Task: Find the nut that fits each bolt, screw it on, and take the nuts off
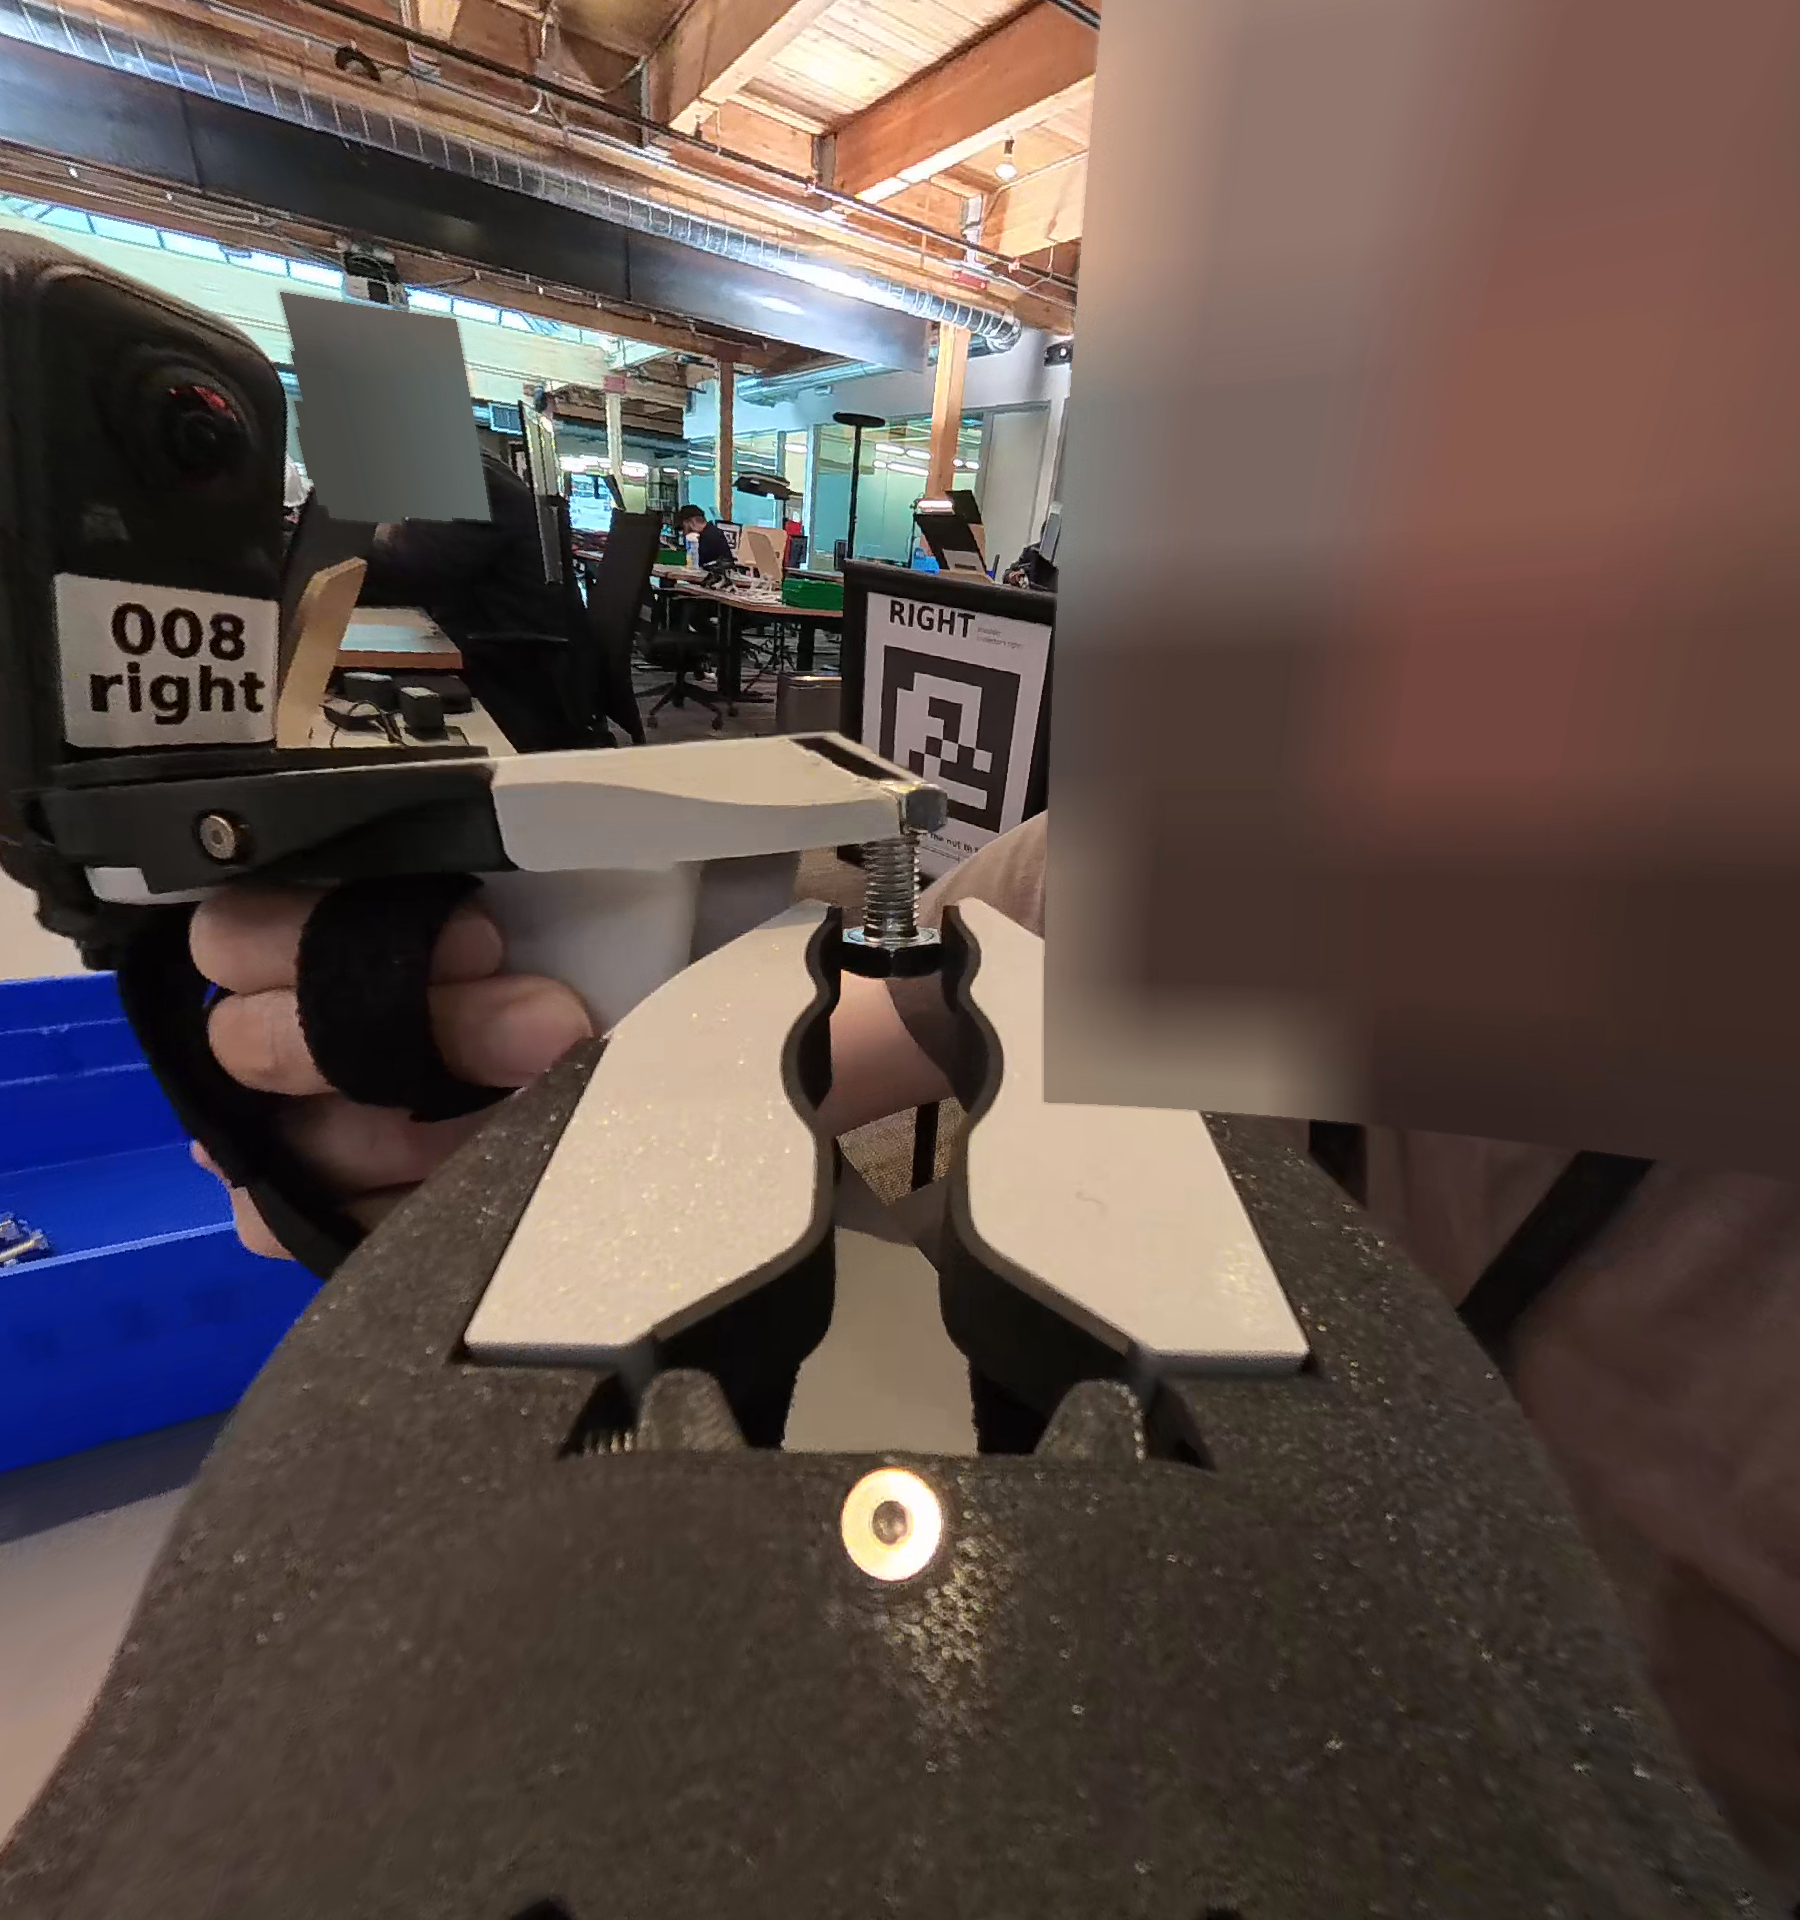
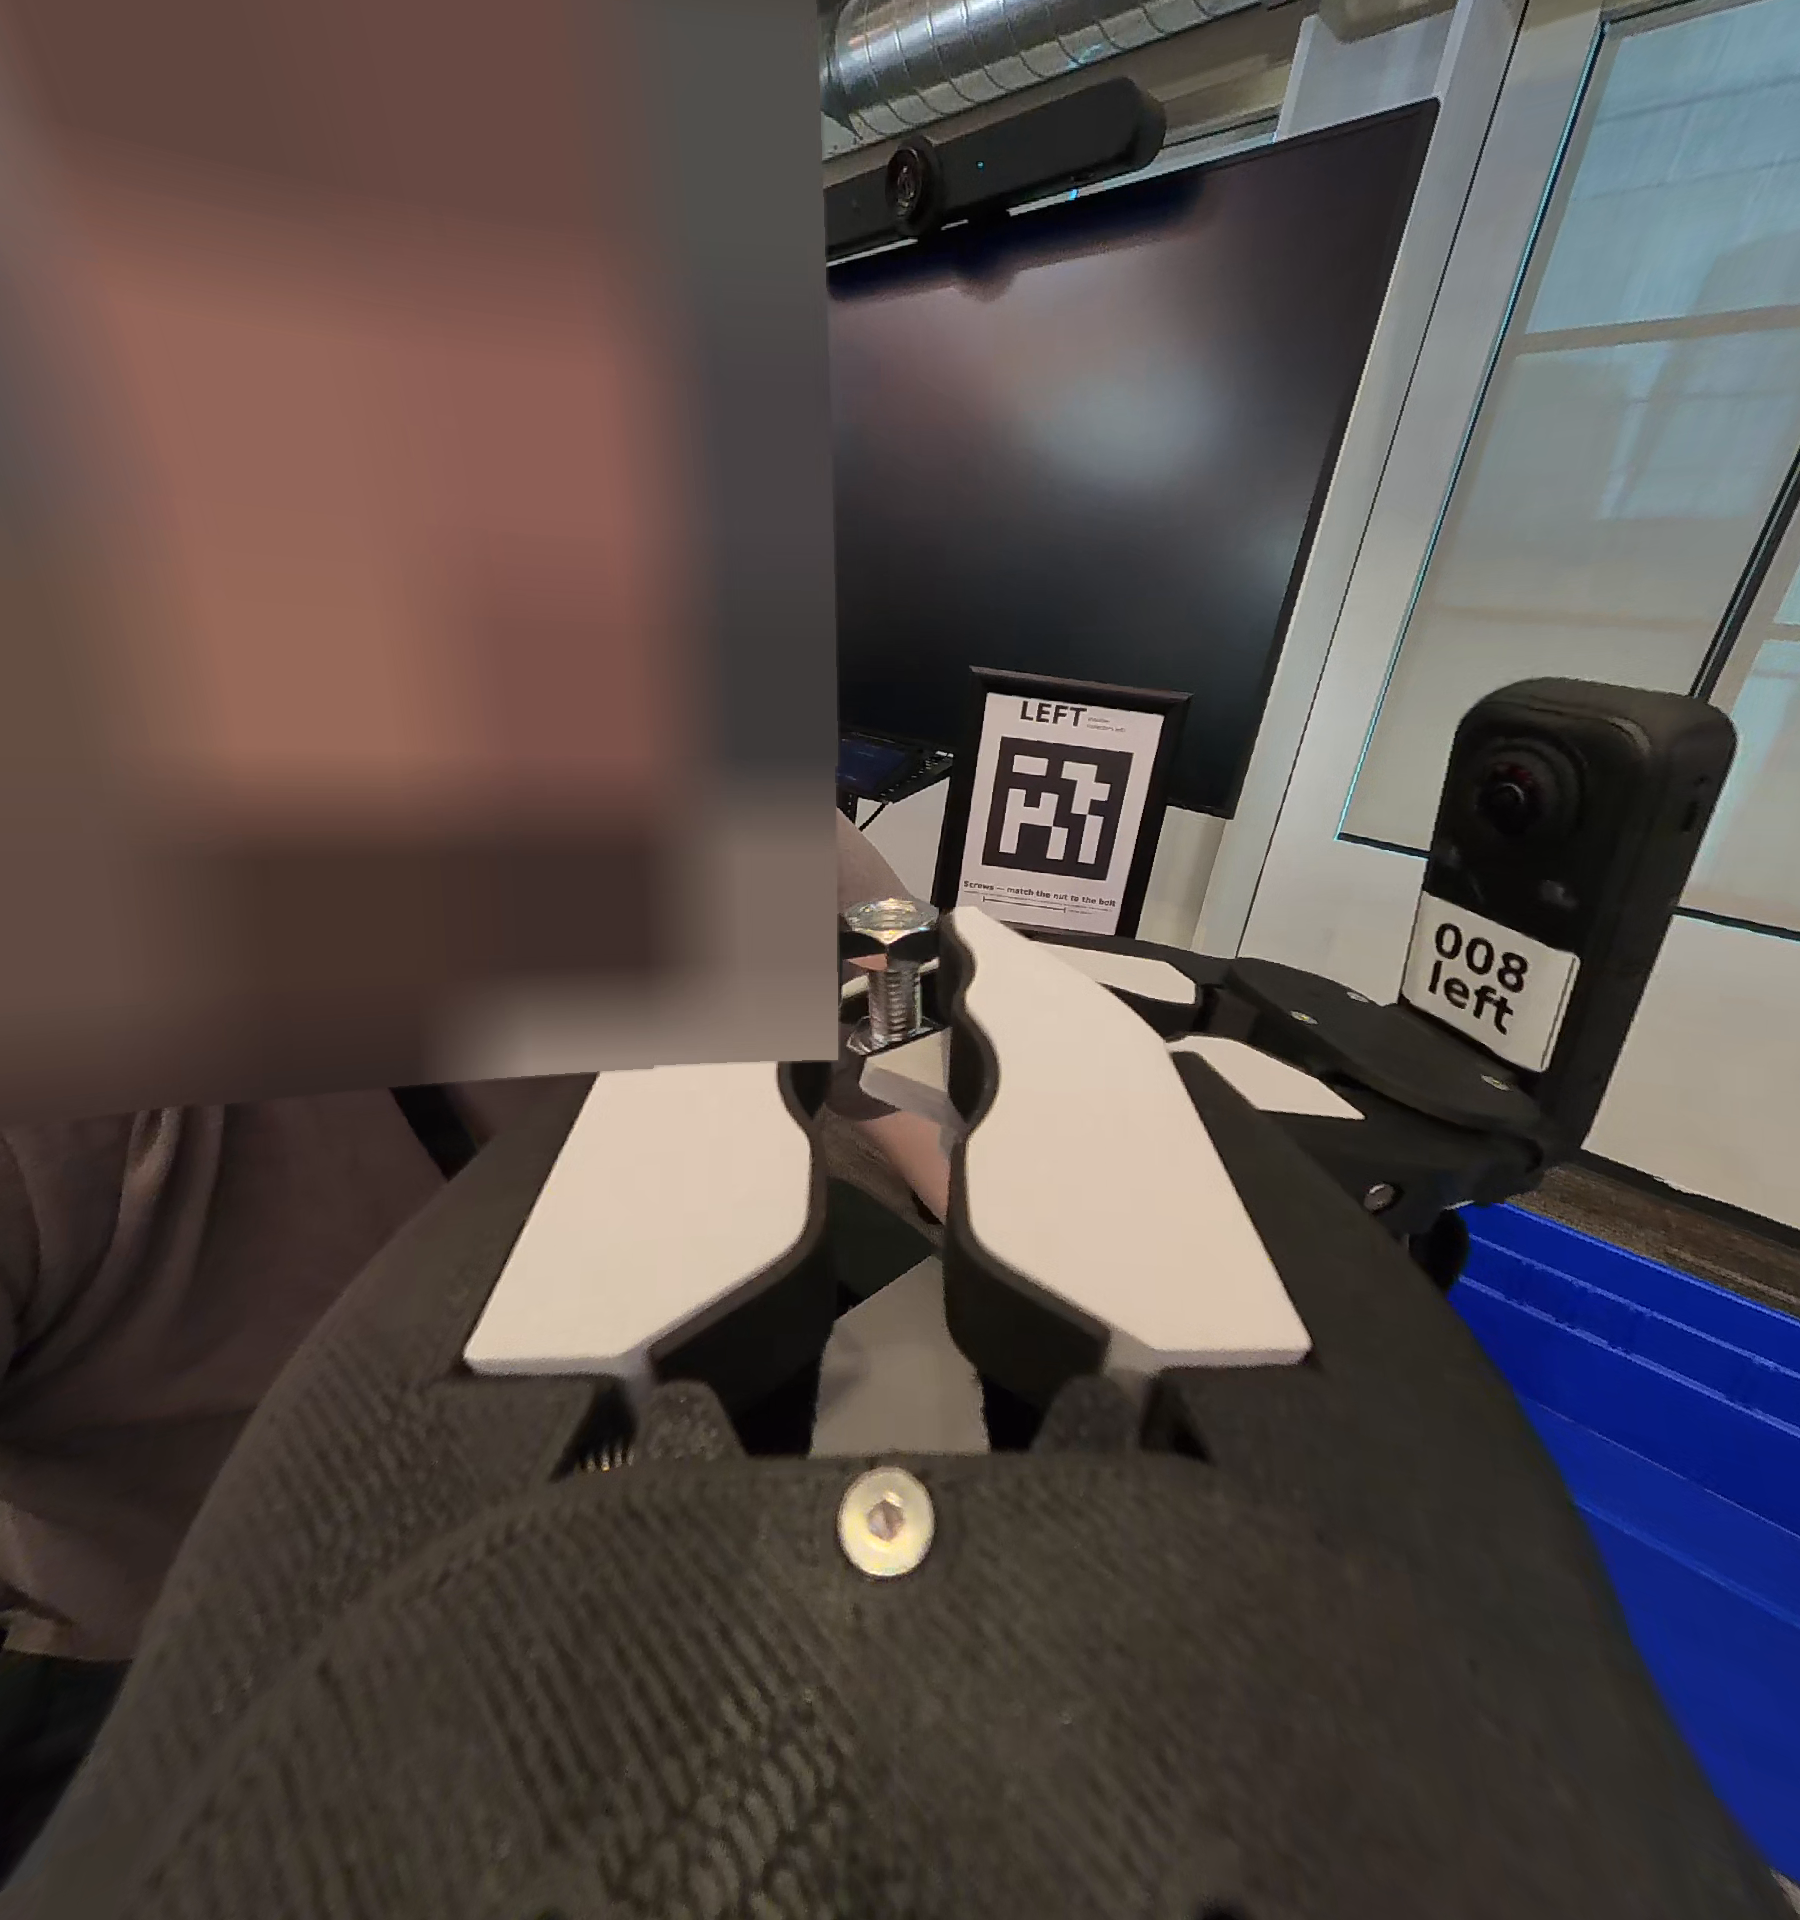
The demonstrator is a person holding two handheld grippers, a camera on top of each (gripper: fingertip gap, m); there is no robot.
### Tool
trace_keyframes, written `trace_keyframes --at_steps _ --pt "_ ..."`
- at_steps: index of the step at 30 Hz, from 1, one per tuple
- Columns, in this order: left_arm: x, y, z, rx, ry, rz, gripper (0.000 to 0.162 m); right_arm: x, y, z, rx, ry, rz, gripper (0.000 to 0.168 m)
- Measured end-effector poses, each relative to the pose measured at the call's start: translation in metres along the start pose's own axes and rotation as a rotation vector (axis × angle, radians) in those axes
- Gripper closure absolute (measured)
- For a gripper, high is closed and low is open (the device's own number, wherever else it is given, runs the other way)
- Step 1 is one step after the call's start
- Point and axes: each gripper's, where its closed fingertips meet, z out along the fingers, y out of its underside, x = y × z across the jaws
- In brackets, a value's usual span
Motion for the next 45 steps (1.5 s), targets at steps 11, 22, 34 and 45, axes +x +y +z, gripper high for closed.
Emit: trace_keyframes --at_steps 11,22,34,45 --pt "-0.006 -0.008 -0.004 0.073 -0.009 -0.033 0.144 0.009 -0.005 -0.005 0.021 0.06 -0.003 0.15" --pt "-0.027 -0.023 -0.016 0.154 -0.196 0.049 0.144 0.041 -0.015 -0.017 0.049 0.299 -0.001 0.115" --pt "-0.075 -0.04 -0.064 0.148 -0.872 0.411 0.144 0.088 -0.026 -0.043 -0.154 1.068 -0.341 0.128" --pt "-0.077 -0.036 -0.062 0.11 -0.846 0.385 0.144 0.092 -0.017 -0.047 -0.166 1.058 -0.256 0.15"
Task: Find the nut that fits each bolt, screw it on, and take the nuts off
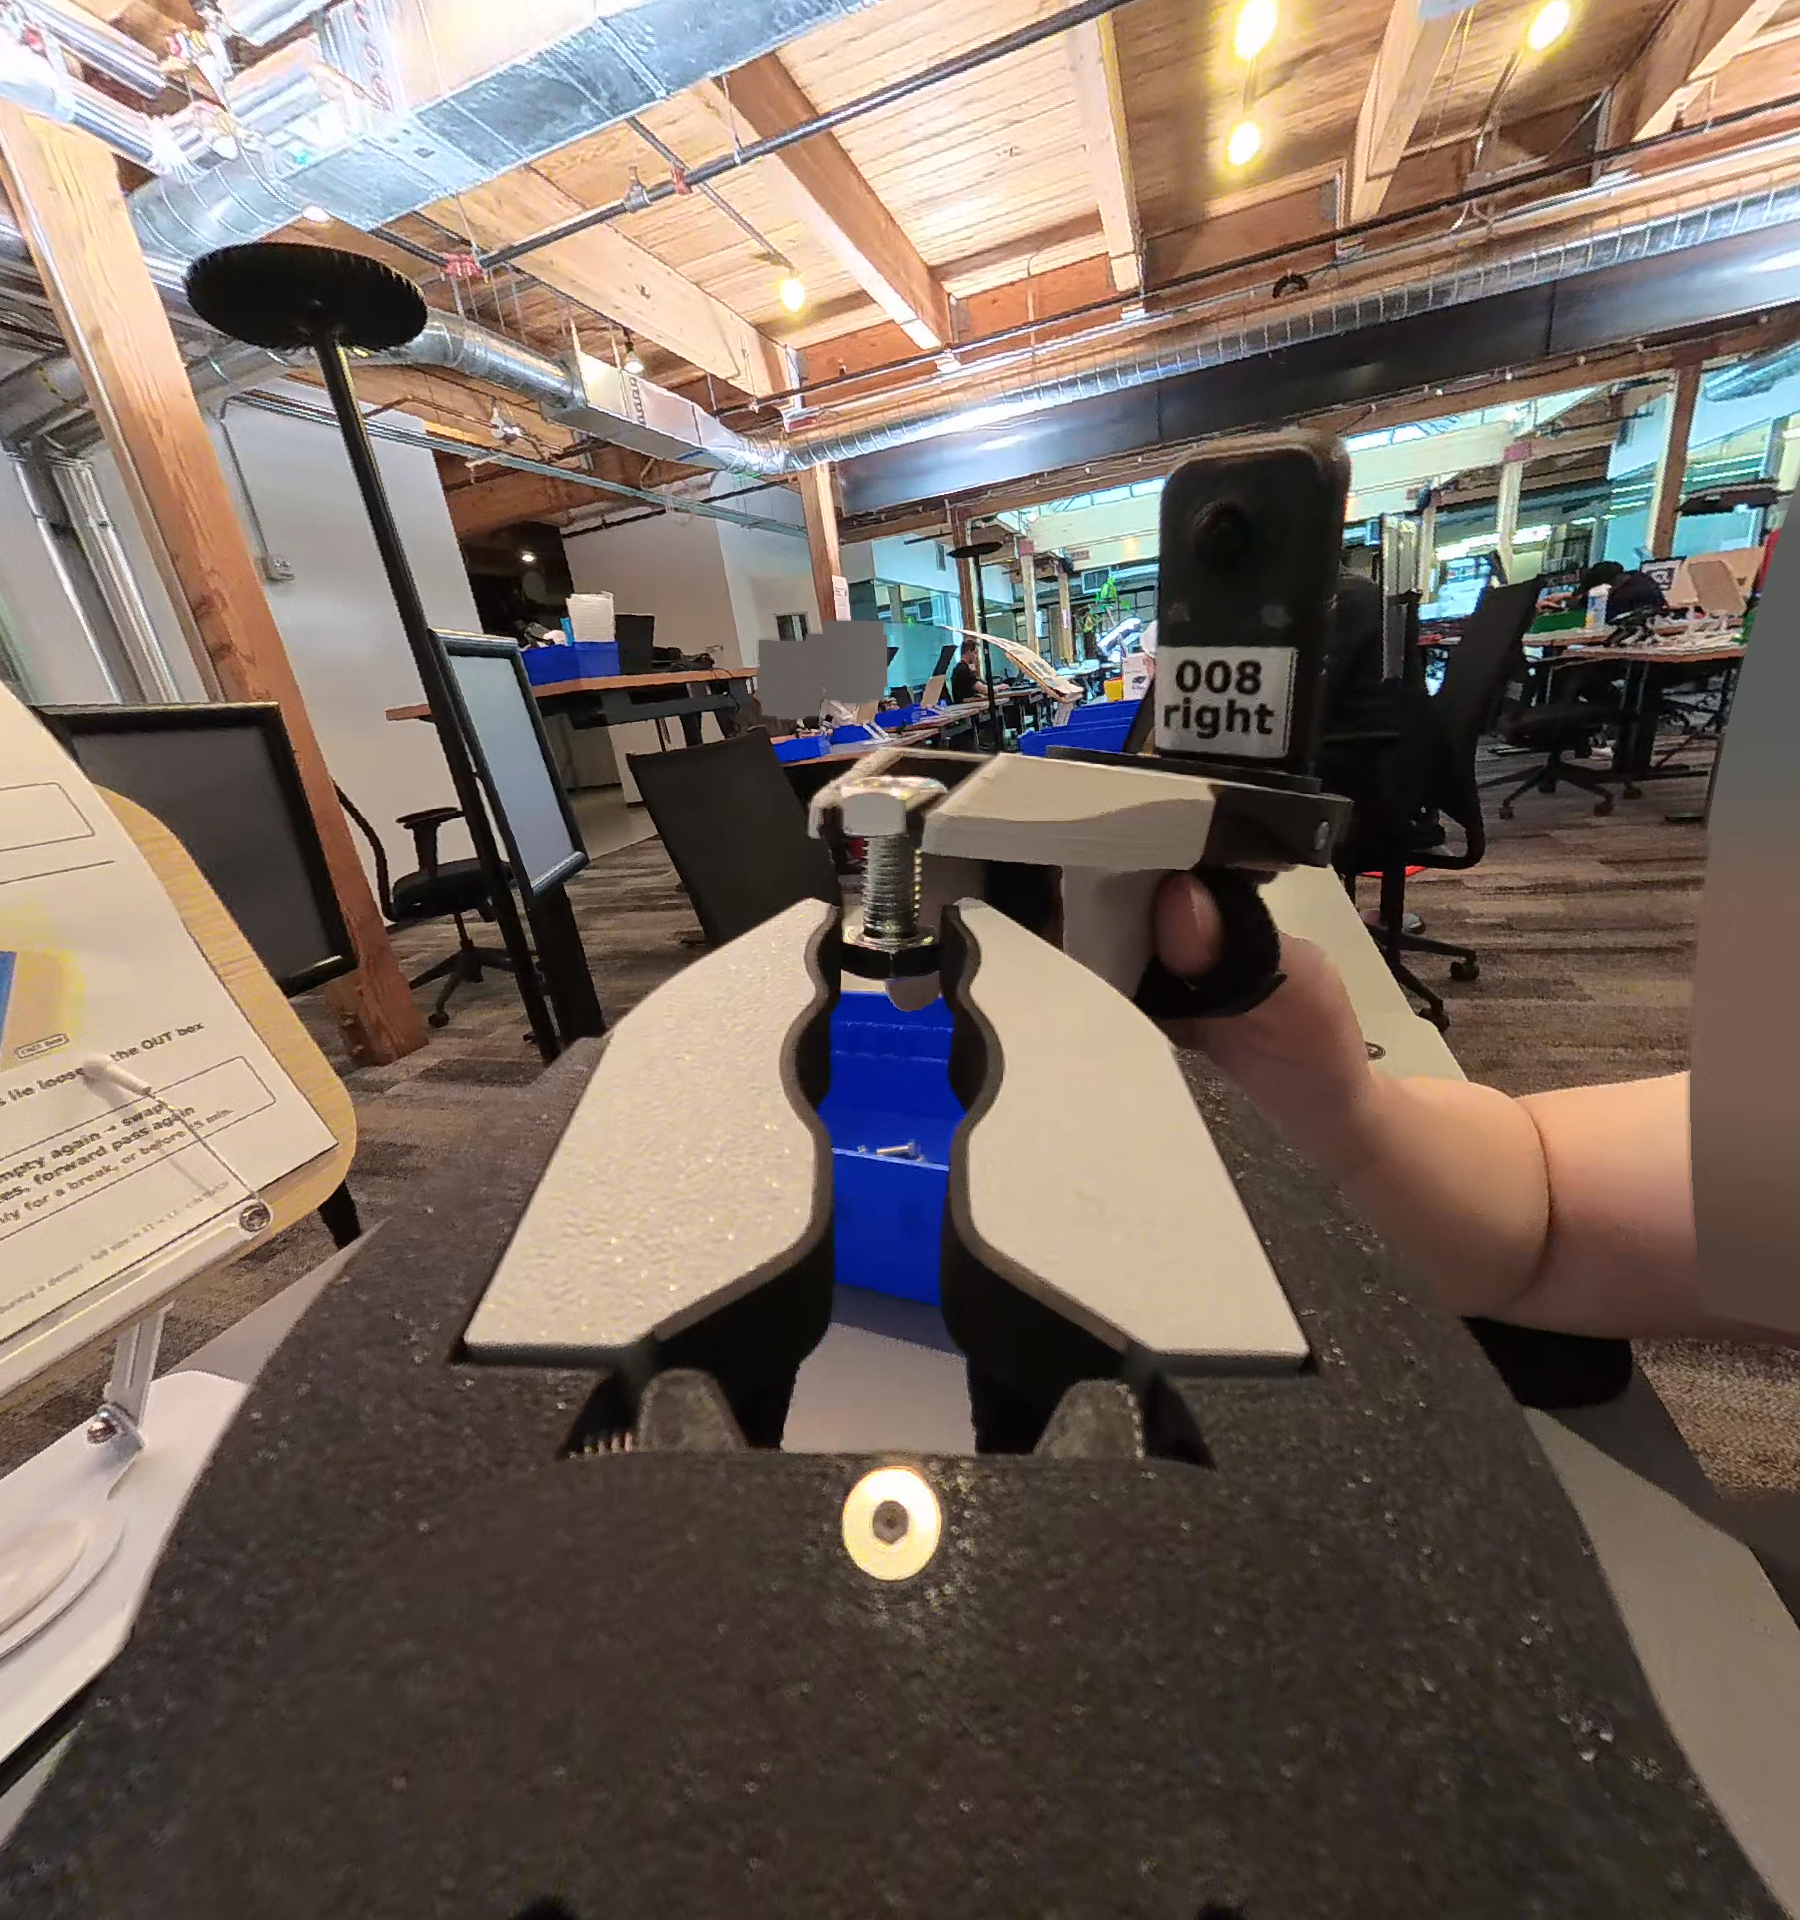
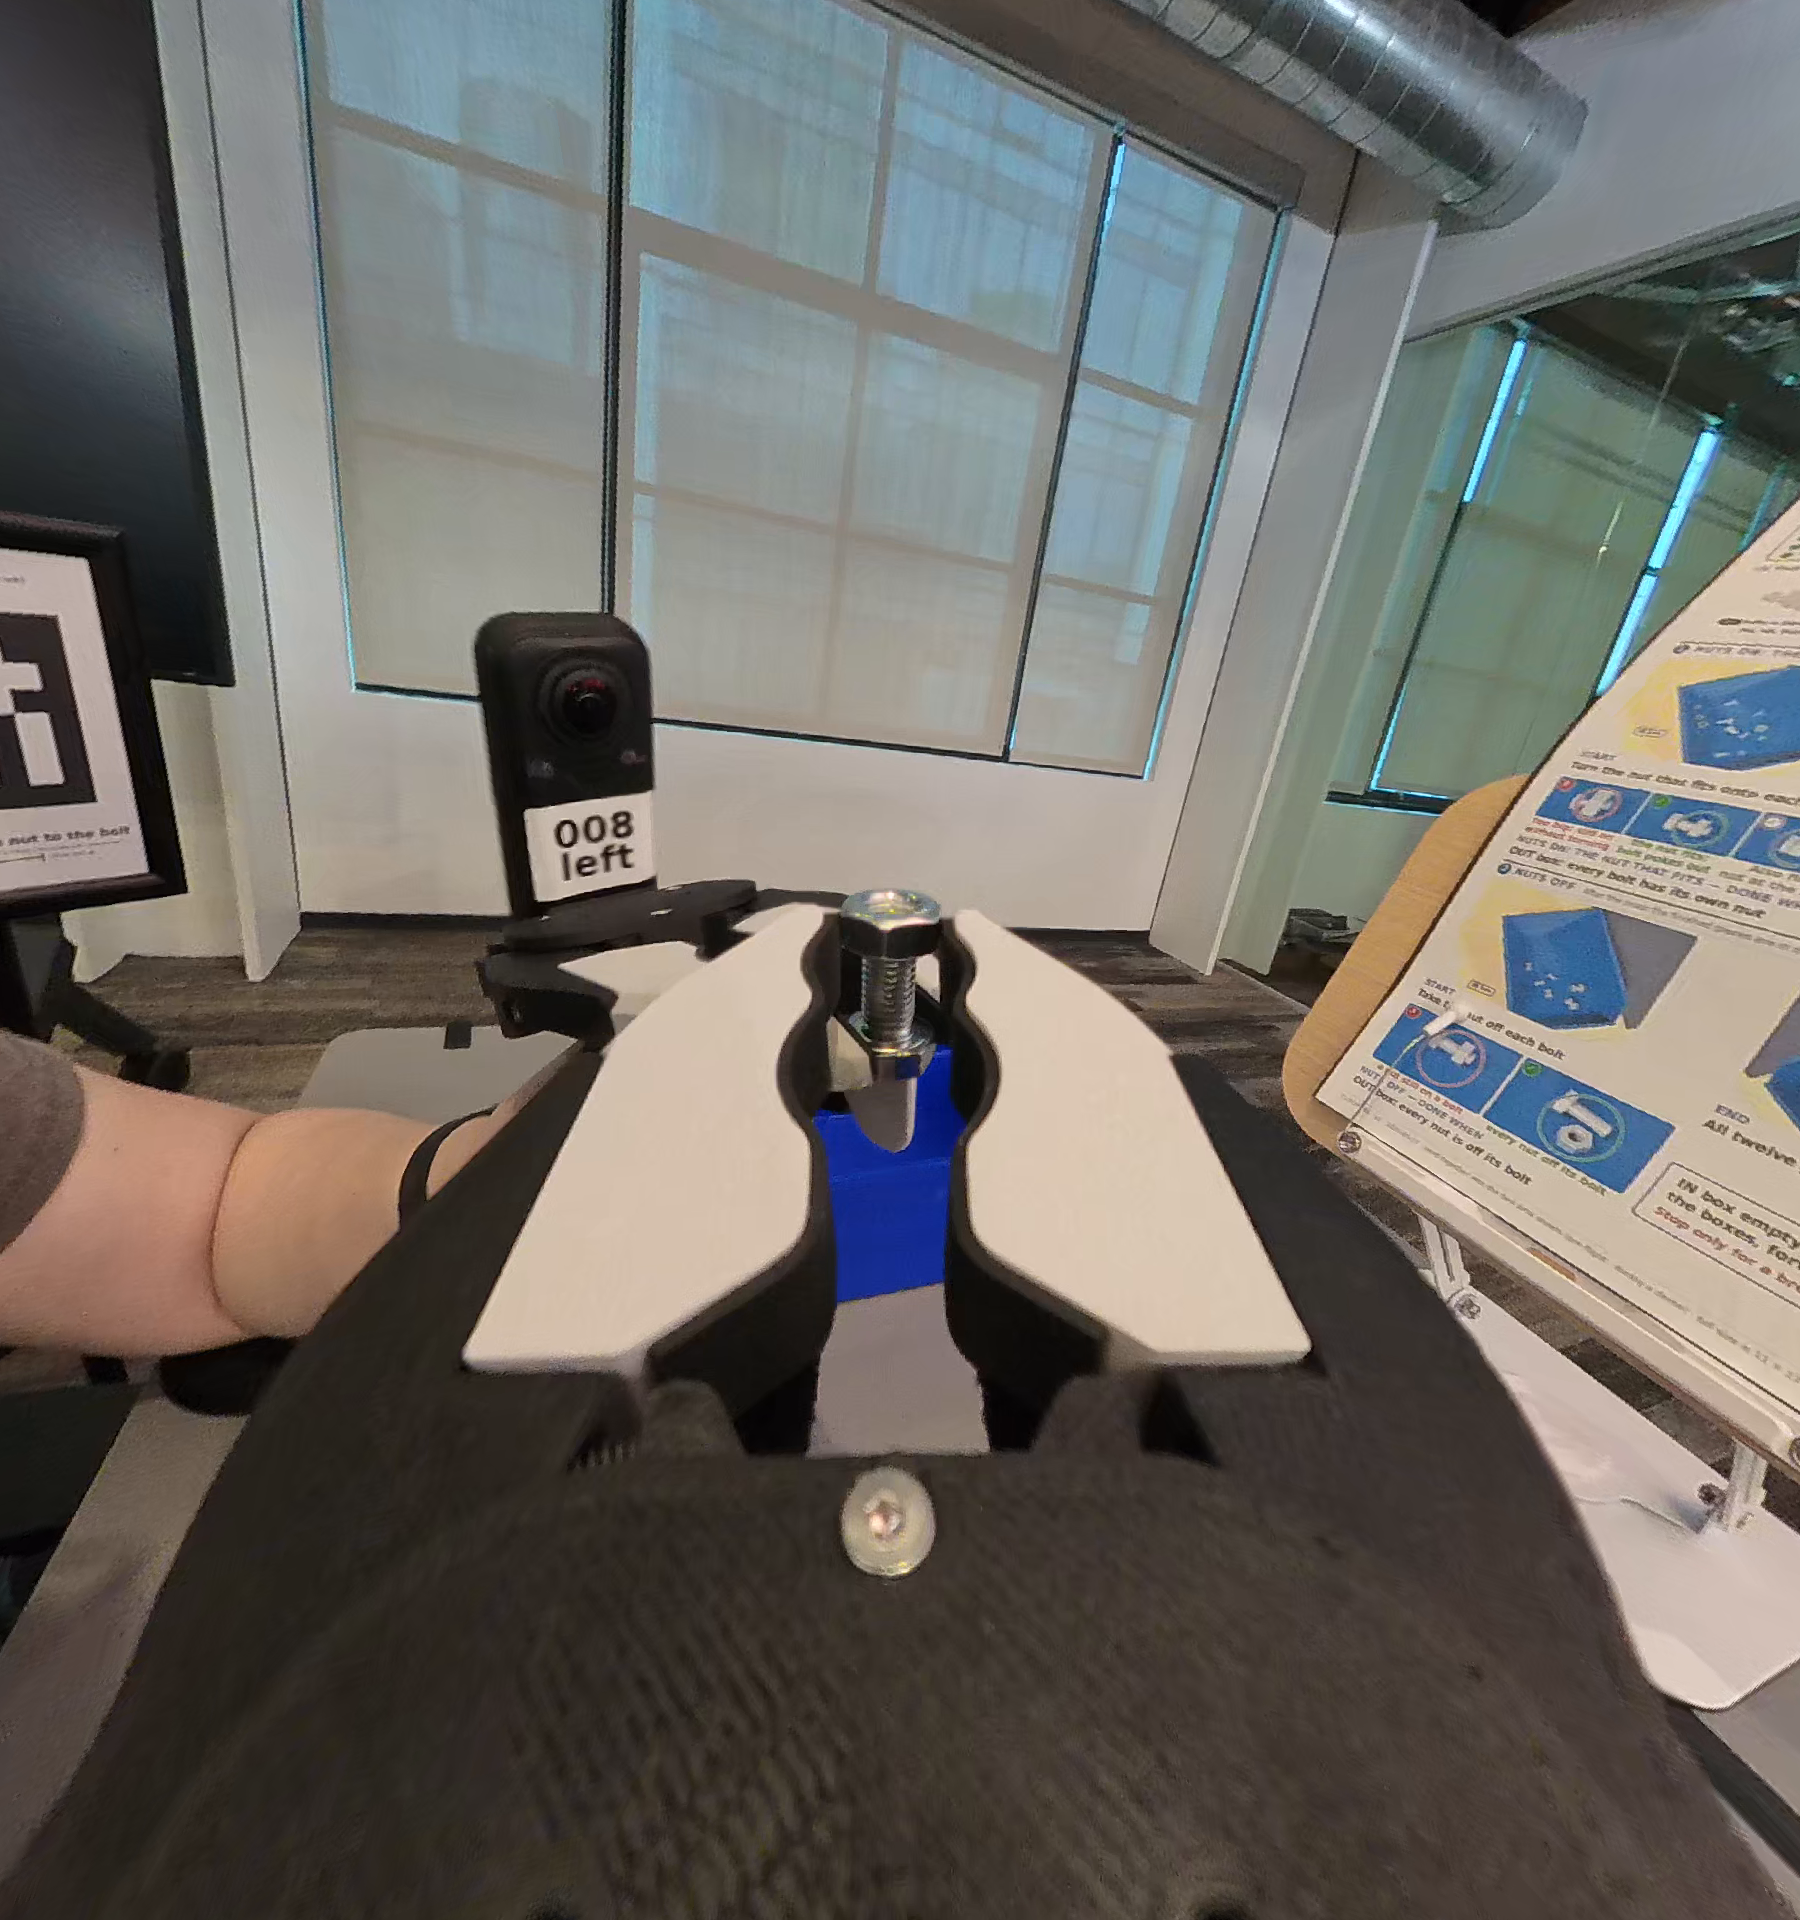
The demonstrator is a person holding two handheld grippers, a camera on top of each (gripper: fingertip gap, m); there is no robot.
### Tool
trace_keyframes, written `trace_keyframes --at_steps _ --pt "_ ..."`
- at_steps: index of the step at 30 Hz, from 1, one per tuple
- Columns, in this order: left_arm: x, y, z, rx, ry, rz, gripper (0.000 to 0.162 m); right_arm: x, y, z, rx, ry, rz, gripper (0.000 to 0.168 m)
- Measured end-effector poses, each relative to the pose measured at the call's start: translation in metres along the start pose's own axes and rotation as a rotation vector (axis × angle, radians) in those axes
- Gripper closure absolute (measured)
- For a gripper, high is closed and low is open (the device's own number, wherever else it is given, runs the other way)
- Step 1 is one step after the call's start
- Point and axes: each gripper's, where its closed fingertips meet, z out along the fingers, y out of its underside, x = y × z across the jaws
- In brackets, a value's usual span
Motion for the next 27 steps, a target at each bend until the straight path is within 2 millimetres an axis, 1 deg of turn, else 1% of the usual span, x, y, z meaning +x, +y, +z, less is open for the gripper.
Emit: trace_keyframes --at_steps 2,4,5,7,9,10,12,13,15,17,18,19,20,21,22,23,24,25,26,27 --pt "0.004 -0.001 0.0 -0.001 0.045 -0.018 0.144 -0.004 -0.001 -0.001 -0.013 -0.055 -0.003 0.15" --pt "0.014 -0.005 -0.001 0.004 0.139 -0.06 0.144 -0.012 -0.005 -0.003 -0.013 -0.167 0.03 0.15" --pt "0.02 -0.006 -0.002 0.006 0.192 -0.085 0.144 -0.017 -0.007 -0.006 -0.008 -0.242 0.055 0.15" --pt "0.038 -0.01 -0.005 0.01 0.35 -0.154 0.144 -0.031 -0.012 -0.015 0.021 -0.445 0.126 0.15" --pt "0.056 -0.012 -0.009 0.009 0.493 -0.229 0.144 -0.045 -0.016 -0.026 0.066 -0.659 0.237 0.15" --pt "0.063 -0.01 -0.01 -0.008 0.547 -0.256 0.144 -0.05 -0.018 -0.032 0.092 -0.75 0.295 0.15" --pt "0.066 -0.004 -0.006 -0.031 0.555 -0.262 0.144 -0.052 -0.021 -0.04 0.154 -0.878 0.402 0.15" --pt "0.065 0.0 -0.004 -0.038 0.534 -0.245 0.144 -0.051 -0.022 -0.042 0.179 -0.909 0.445 0.15" --pt "0.064 0.003 -0.003 -0.051 0.521 -0.228 0.144 -0.043 -0.019 -0.039 0.172 -0.884 0.466 0.15" --pt "0.061 0.0 -0.004 -0.05 0.507 -0.22 0.144 -0.031 -0.016 -0.041 0.098 -0.795 0.358 0.15" --pt "0.06 -0.001 -0.005 -0.056 0.498 -0.208 0.144 -0.02 -0.016 -0.045 0.04 -0.719 0.281 0.15" --pt "0.058 -0.001 -0.006 -0.07 0.485 -0.189 0.144 -0.006 -0.016 -0.054 -0.034 -0.644 0.208 0.15" --pt "0.057 -0.001 -0.007 -0.08 0.471 -0.163 0.144 0.01 -0.012 -0.067 -0.135 -0.566 0.137 0.15" --pt "0.056 -0.001 -0.007 -0.09 0.459 -0.136 0.144 0.033 -0.001 -0.081 -0.256 -0.444 0.051 0.15" --pt "0.055 -0.002 -0.007 -0.092 0.444 -0.114 0.144 0.066 0.014 -0.098 -0.378 -0.275 -0.048 0.15" --pt "0.055 -0.003 -0.007 -0.085 0.439 -0.104 0.144 0.1 0.032 -0.121 -0.508 -0.112 -0.118 0.15" --pt "0.057 -0.004 -0.008 -0.086 0.455 -0.111 0.144 0.132 0.053 -0.146 -0.642 0.02 -0.126 0.15" --pt "0.058 -0.003 -0.009 -0.092 0.467 -0.121 0.144 0.158 0.076 -0.171 -0.759 0.125 -0.072 0.15" --pt "0.056 -0.003 -0.008 -0.092 0.459 -0.121 0.144 0.181 0.098 -0.193 -0.845 0.209 0.012 0.149" --pt "0.054 -0.002 -0.007 -0.093 0.447 -0.117 0.144 0.201 0.119 -0.21 -0.895 0.283 0.091 0.149"
